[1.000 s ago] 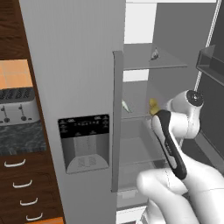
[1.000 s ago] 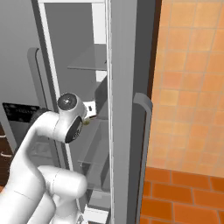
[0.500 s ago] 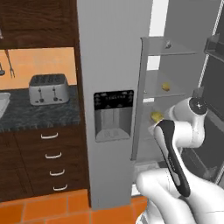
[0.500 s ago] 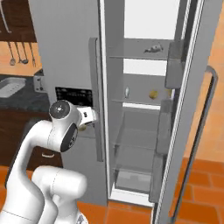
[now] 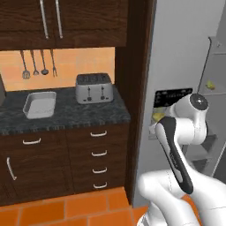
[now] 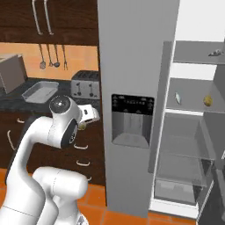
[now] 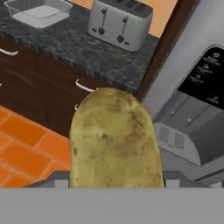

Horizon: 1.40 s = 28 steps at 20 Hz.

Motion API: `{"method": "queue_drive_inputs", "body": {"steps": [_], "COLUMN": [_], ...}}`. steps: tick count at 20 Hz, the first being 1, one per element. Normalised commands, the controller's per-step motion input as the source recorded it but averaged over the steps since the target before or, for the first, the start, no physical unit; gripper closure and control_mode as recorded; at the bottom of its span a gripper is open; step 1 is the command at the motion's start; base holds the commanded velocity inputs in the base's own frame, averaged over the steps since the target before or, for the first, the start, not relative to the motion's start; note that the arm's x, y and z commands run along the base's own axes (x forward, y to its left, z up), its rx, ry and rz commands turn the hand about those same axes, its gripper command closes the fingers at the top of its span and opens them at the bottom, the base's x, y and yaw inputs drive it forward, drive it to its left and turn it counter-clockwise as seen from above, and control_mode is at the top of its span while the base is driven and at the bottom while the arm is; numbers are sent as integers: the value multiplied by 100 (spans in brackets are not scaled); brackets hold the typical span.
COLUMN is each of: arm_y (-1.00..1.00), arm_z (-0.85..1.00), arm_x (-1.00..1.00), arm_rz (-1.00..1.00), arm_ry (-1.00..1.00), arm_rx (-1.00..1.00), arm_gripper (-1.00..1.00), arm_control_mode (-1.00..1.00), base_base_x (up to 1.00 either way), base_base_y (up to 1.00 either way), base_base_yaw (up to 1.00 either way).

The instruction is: Place one potato and one fish in each tupperware on the nearby counter, to pack two identical lunches.

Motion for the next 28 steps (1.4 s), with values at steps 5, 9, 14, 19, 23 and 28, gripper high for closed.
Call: {"method": "queue_drive_inputs", "body": {"steps": [5,9,14,19,23,28], "arm_y": [0,0,0,0,4,-3], "arm_z": [0,0,0,0,-15,-70], "arm_x": [0,0,0,0,14,57], "arm_rz": [0,0,0,0,-3,-5], "arm_ry": [0,0,0,0,0,0], "arm_rx": [0,0,0,0,-2,-4], "arm_gripper": [100,100,100,100,100,100], "arm_control_mode": [100,100,100,100,-100,-100], "base_base_x": [46,65,83,77,46,0], "base_base_y": [100,100,100,90,34,0], "base_base_yaw": [0,-2,-10,-22,-12,0]}}
